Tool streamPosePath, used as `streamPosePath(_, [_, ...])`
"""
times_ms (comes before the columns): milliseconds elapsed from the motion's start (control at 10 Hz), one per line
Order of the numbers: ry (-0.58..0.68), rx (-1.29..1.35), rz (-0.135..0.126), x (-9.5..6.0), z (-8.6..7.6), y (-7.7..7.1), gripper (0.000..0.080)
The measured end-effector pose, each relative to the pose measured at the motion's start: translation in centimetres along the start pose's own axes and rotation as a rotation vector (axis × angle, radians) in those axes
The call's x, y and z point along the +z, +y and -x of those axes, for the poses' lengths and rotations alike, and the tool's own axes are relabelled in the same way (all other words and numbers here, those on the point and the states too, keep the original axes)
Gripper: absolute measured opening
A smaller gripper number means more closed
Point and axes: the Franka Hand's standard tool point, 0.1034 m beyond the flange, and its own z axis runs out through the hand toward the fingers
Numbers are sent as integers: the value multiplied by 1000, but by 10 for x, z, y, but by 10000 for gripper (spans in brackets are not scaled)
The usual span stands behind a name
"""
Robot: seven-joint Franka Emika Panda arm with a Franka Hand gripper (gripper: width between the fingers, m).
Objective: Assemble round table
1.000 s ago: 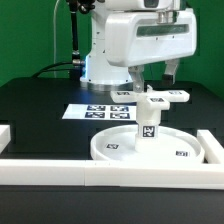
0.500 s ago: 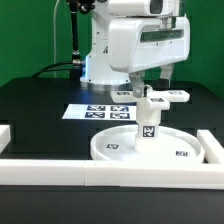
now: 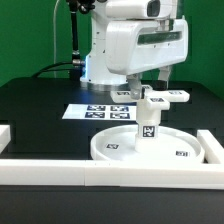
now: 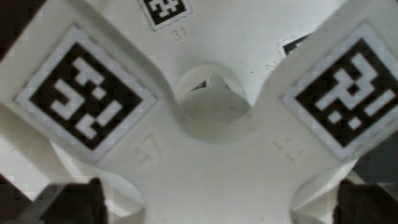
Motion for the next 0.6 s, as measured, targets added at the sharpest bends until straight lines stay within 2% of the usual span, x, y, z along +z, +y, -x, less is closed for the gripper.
streamPosePath(100, [0,0,0,0,0,0,522])
streamPosePath(200, [1,1,2,0,0,1,522])
streamPosePath(300, [3,1,4,0,1,2,425])
streamPosePath(600, [5,45,6,0,1,2,425])
